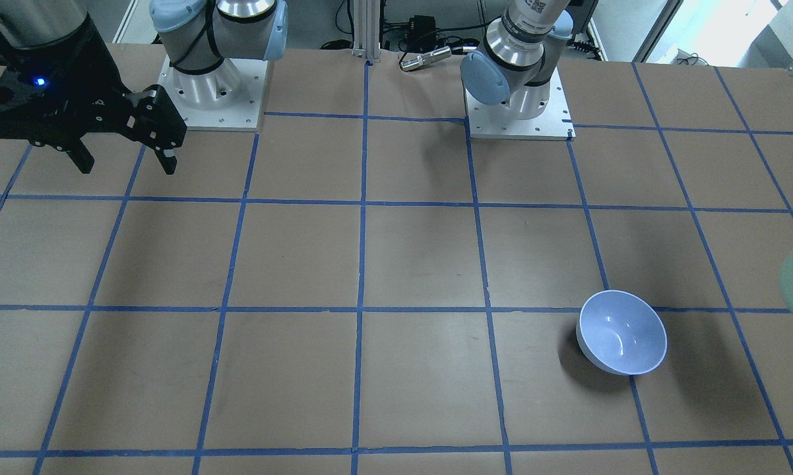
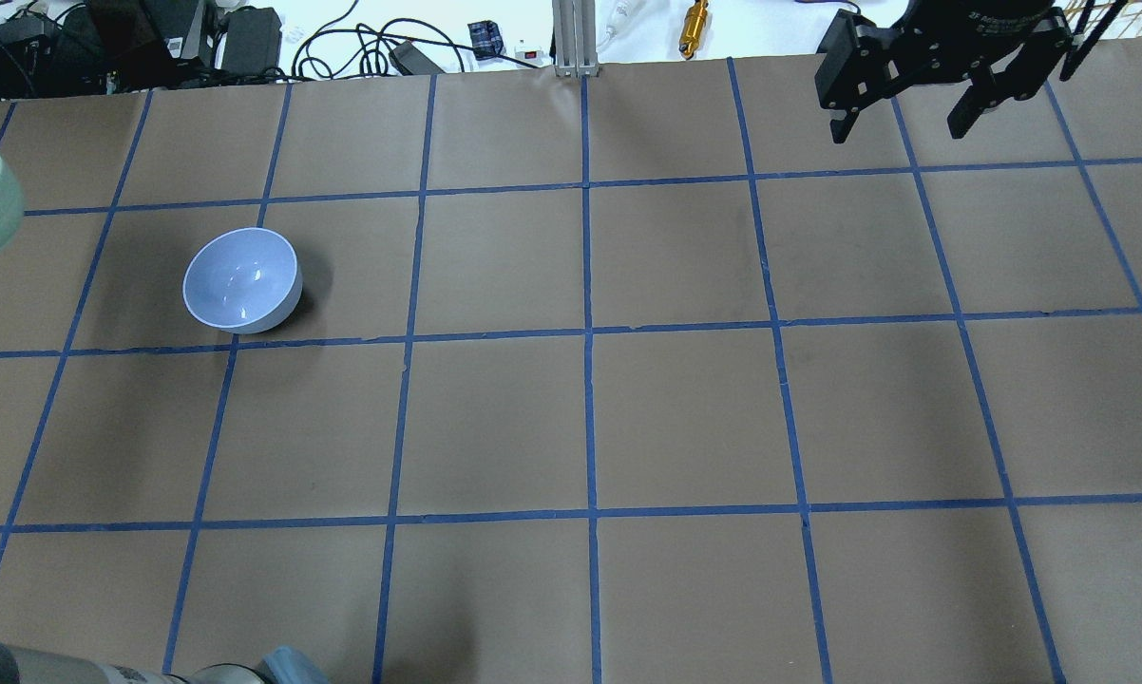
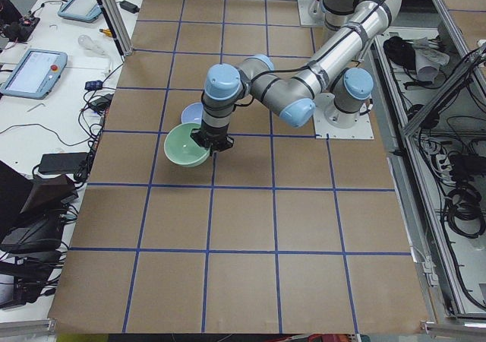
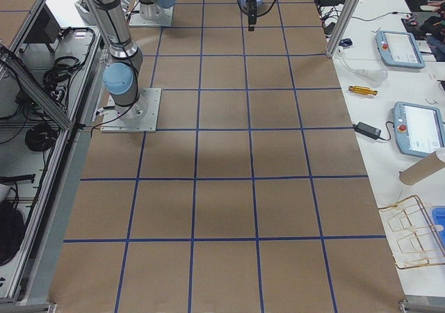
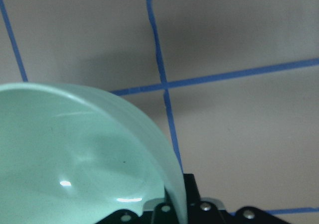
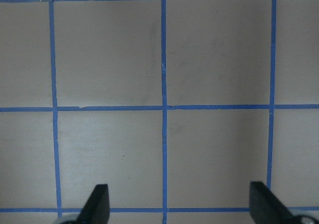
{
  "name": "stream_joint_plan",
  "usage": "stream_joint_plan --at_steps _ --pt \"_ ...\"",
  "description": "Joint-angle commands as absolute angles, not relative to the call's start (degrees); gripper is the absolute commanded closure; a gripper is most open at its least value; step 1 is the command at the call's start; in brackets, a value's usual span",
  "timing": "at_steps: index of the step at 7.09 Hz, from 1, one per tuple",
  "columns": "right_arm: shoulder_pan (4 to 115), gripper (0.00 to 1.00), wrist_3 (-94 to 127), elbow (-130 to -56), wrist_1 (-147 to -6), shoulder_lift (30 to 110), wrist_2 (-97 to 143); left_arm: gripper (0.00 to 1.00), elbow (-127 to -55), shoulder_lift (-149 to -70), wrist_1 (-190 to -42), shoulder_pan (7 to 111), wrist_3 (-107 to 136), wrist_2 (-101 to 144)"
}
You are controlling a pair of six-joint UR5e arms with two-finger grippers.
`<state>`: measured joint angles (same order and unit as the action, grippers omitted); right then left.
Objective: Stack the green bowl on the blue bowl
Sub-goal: 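Lift the green bowl with the left gripper and carry it over the blue bowl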
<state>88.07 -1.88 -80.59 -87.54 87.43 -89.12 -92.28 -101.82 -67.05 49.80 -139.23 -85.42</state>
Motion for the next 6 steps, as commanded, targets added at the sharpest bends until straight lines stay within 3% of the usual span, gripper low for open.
stream_joint_plan --at_steps 1,3,6 --pt "88.07 0.0 -1.85 -80.6 -87.54 87.45 -89.12 1.0 -94.3 -100.55 -66.97 60.16 -127.5 -87.0" --pt "88.07 0.0 -1.93 -80.6 -87.54 87.45 -89.12 1.0 -98.94 -101.16 -61.31 66.59 -120.26 -88.75" --pt "88.07 0.0 -1.93 -80.6 -87.54 87.45 -89.21 1.0 -111.06 -101.78 -47.22 68.03 -118.74 -89.82"
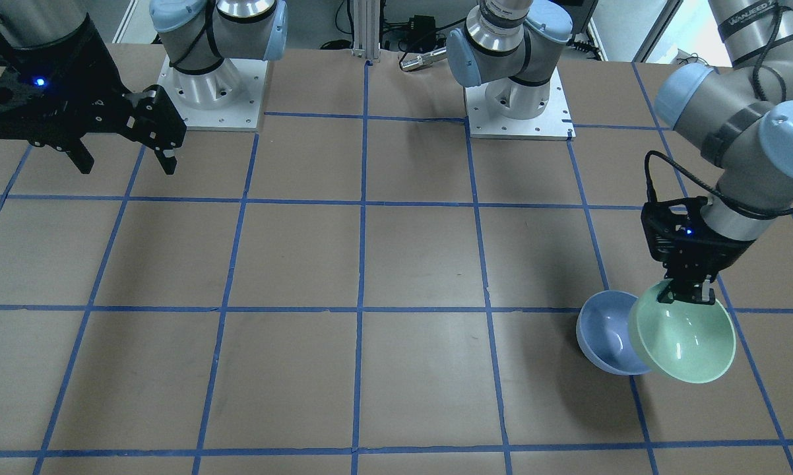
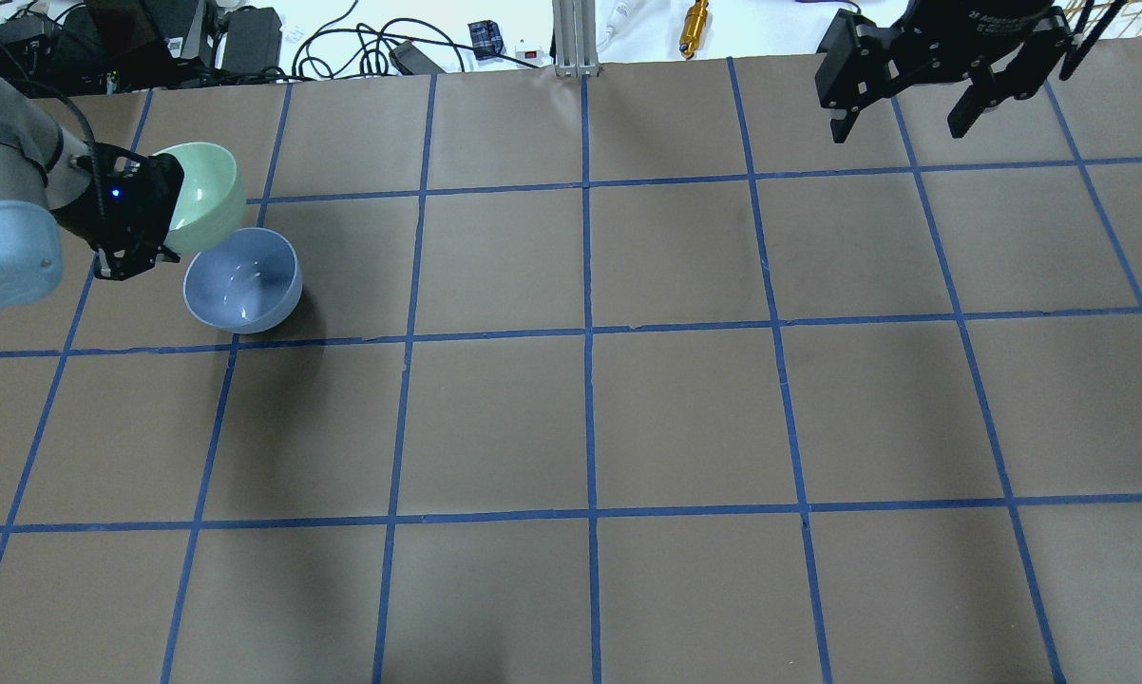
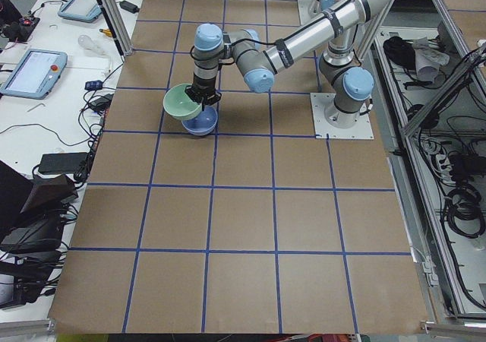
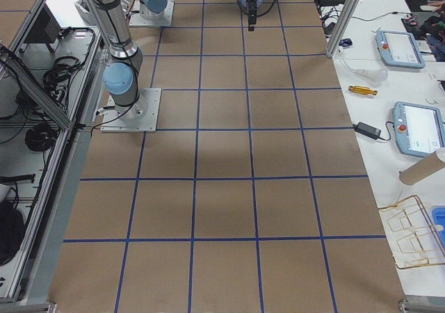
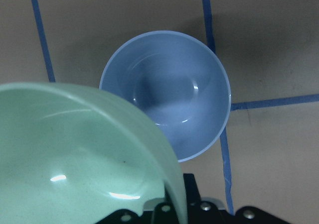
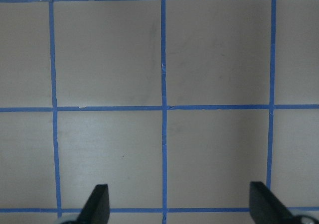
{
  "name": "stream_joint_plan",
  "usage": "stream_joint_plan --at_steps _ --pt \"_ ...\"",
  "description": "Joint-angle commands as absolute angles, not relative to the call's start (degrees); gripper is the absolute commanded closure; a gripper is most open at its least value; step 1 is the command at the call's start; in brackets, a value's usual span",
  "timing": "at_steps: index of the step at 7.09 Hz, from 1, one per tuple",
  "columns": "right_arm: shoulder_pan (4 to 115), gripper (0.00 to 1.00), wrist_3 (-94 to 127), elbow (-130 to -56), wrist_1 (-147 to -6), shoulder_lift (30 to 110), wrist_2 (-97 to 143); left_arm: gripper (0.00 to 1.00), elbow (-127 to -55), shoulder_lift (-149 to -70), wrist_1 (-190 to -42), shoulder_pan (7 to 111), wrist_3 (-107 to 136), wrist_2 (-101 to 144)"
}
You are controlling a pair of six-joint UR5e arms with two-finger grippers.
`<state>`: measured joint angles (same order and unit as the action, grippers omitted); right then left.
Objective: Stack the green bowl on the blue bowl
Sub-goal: 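Lower the green bowl into the blue bowl and open the left gripper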
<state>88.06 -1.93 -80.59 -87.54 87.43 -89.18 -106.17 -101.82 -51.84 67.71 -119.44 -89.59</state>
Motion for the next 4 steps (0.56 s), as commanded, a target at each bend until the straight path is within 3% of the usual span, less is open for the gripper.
stream_joint_plan --at_steps 1,4 --pt "88.07 0.0 -1.93 -80.6 -87.54 87.45 -89.12 1.0 -112.92 -101.86 -45.98 68.11 -118.22 -89.82" --pt "88.07 0.0 -1.93 -80.6 -87.54 87.36 -89.12 1.0 -114.87 -102.39 -44.48 68.03 -117.6 -89.91"
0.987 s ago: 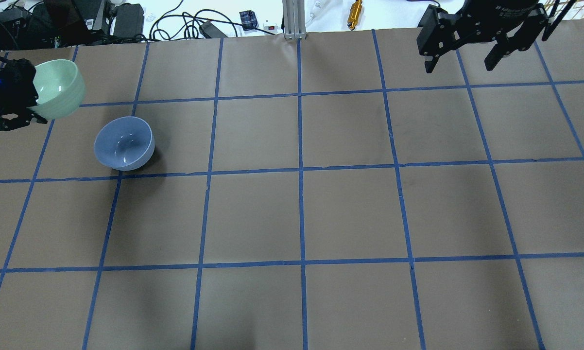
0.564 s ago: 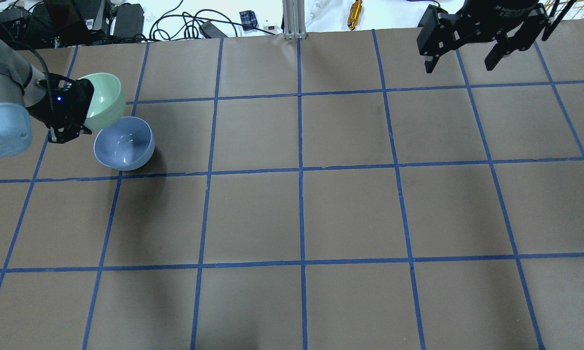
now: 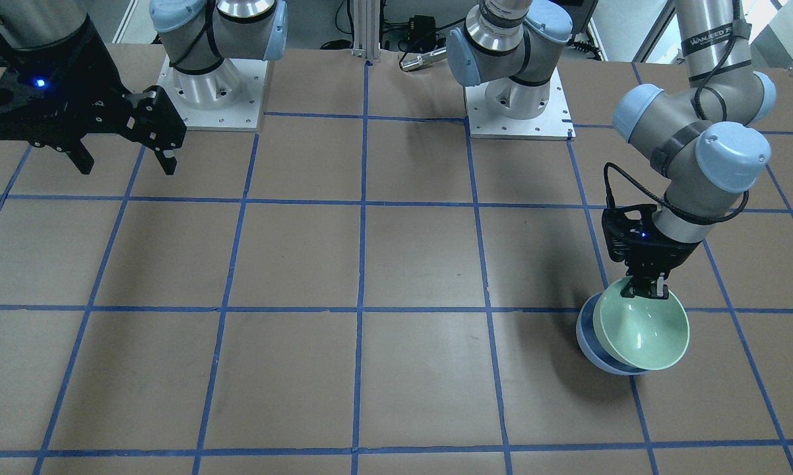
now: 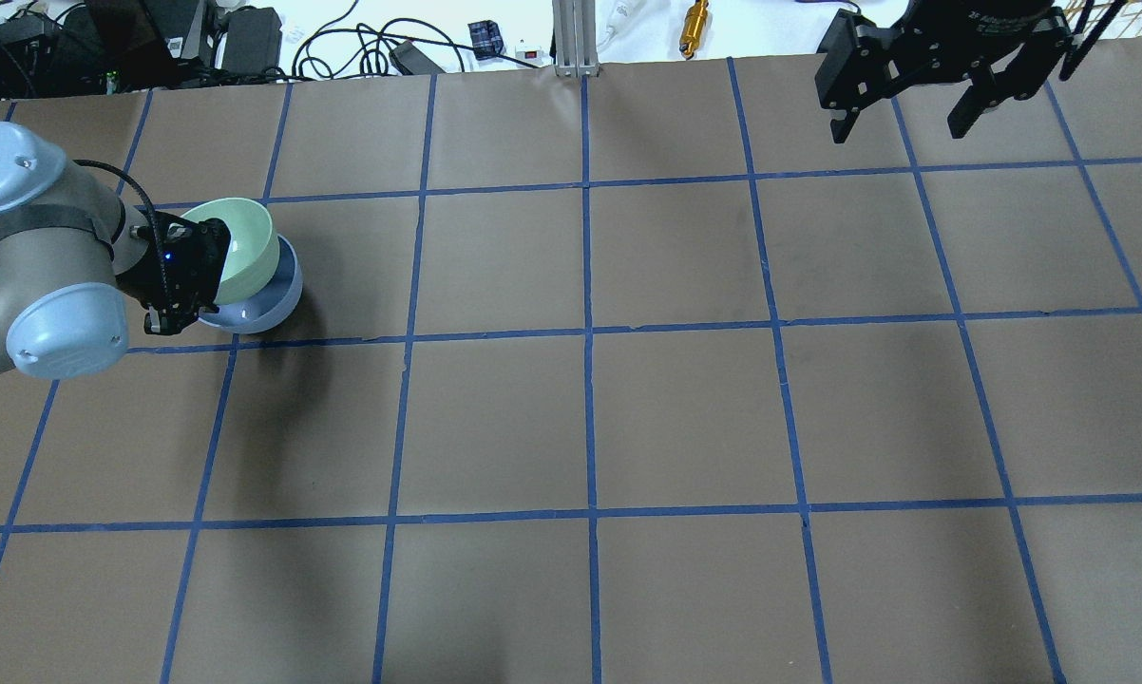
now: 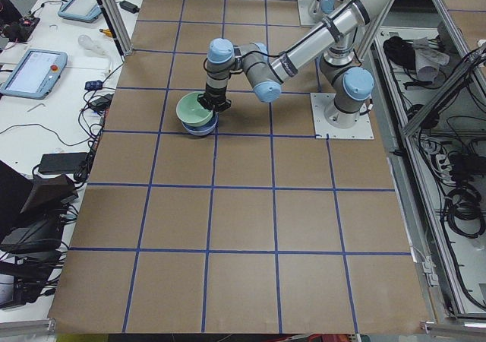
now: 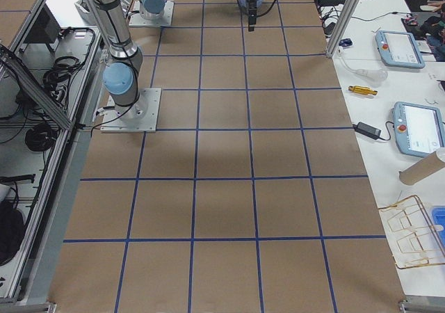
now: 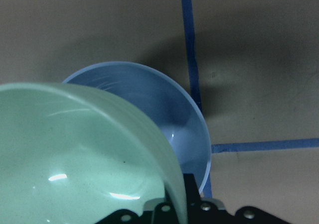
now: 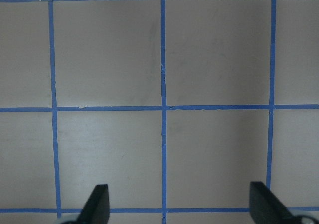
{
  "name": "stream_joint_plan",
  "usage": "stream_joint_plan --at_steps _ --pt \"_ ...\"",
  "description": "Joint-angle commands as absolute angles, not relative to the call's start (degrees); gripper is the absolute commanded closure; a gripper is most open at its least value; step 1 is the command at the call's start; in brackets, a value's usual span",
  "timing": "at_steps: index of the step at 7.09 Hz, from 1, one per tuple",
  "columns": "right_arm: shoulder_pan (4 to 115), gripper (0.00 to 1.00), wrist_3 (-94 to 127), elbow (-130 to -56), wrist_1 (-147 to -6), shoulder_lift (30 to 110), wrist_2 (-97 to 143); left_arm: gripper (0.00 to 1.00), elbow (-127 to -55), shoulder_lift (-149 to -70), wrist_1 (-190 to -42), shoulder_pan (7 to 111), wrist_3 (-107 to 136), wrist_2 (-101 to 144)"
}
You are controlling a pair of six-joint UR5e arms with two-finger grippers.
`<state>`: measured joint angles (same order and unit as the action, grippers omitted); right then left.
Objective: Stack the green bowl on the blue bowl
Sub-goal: 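Lower the green bowl into the blue bowl and open the left gripper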
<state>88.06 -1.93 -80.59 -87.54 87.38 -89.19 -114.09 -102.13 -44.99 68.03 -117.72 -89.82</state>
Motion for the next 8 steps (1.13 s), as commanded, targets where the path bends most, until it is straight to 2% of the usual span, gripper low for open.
stream_joint_plan --at_steps 1,2,5,8 --pt "88.07 0.0 -1.93 -80.6 -87.54 87.45 -89.21 0.18 -114.7 -103.0 -44.39 67.94 -115.16 -90.0" --pt "88.07 0.0 -1.93 -80.6 -87.54 87.36 -89.21 0.0 -114.26 -103.27 -44.38 67.94 -113.31 -89.83" --pt "88.07 0.0 -1.93 -80.6 -87.54 87.36 -89.21 0.0 -109.27 -99.52 -50.4 68.46 -111.71 -89.65" --pt "88.07 0.0 -1.93 -80.6 -87.54 87.36 -89.21 0.0 -97.42 -91.52 -73.75 70.91 -91.84 -88.34"
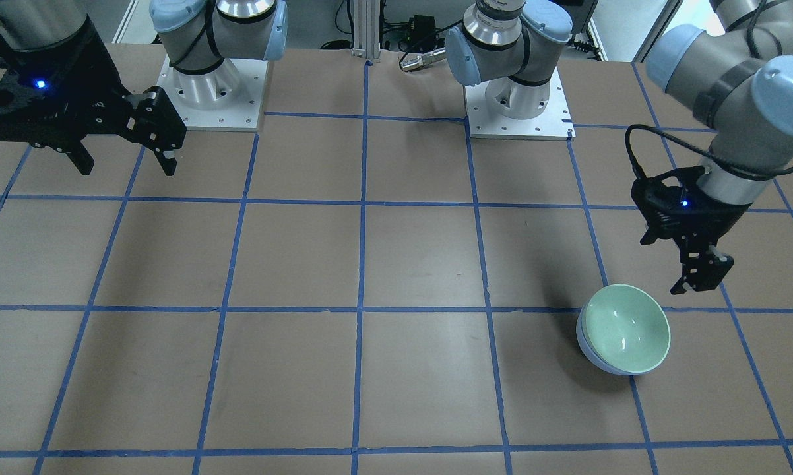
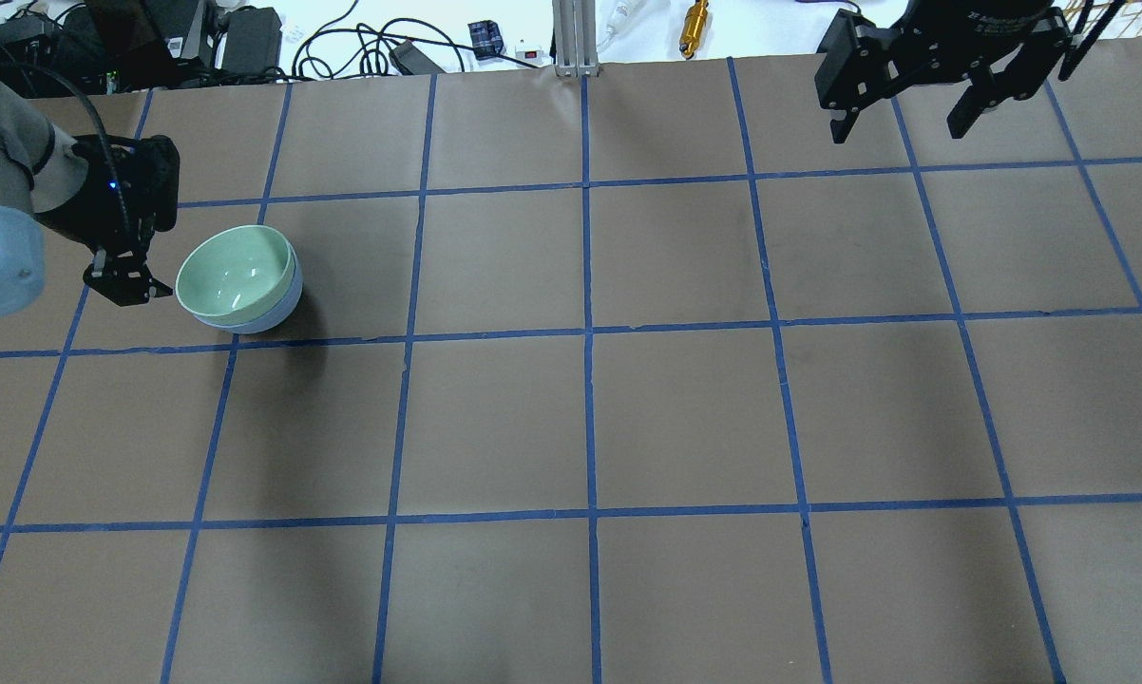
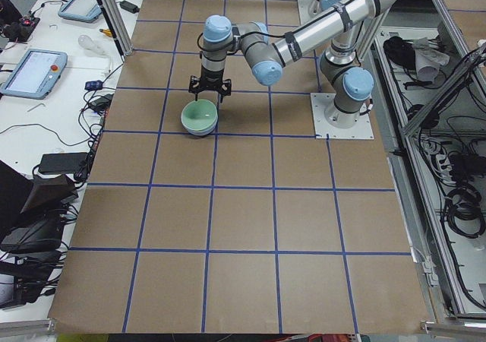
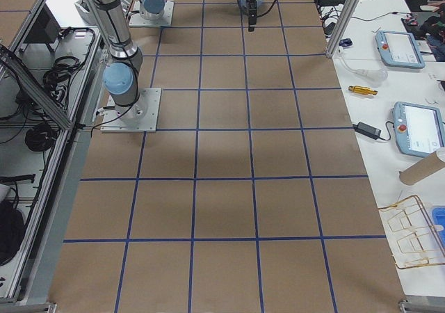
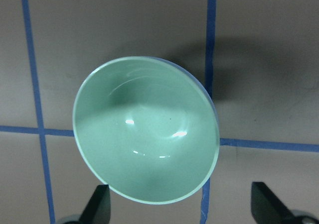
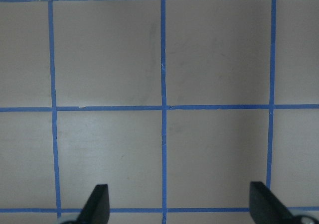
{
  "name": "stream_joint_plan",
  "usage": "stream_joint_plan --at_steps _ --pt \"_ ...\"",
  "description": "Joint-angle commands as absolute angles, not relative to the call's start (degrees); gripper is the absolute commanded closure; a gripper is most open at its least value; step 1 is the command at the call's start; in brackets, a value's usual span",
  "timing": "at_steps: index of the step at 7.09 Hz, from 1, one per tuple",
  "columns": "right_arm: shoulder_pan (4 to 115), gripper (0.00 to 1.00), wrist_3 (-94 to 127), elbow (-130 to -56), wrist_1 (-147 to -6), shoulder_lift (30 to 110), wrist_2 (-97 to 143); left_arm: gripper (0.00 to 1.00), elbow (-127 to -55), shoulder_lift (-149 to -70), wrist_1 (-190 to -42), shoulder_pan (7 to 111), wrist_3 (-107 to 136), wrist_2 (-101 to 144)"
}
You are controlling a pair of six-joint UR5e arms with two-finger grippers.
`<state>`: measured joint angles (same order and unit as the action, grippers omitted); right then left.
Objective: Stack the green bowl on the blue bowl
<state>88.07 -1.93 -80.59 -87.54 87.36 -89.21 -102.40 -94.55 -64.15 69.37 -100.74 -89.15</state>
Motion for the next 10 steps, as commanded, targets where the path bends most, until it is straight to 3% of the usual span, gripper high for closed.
stream_joint_plan --at_steps 1,6,10 --pt "88.07 0.0 -1.93 -80.6 -87.54 87.45 -89.21 0.0 -93.12 -90.19 -82.7 73.71 -81.75 -88.07" --pt "88.07 0.0 -1.93 -80.6 -87.54 87.36 -89.12 0.0 -86.93 -90.08 -86.74 87.08 -19.72 -88.95" --pt "88.07 0.0 -1.93 -80.6 -87.54 87.45 -89.12 0.0 -81.92 -91.93 -96.05 89.21 2.88 -88.59"
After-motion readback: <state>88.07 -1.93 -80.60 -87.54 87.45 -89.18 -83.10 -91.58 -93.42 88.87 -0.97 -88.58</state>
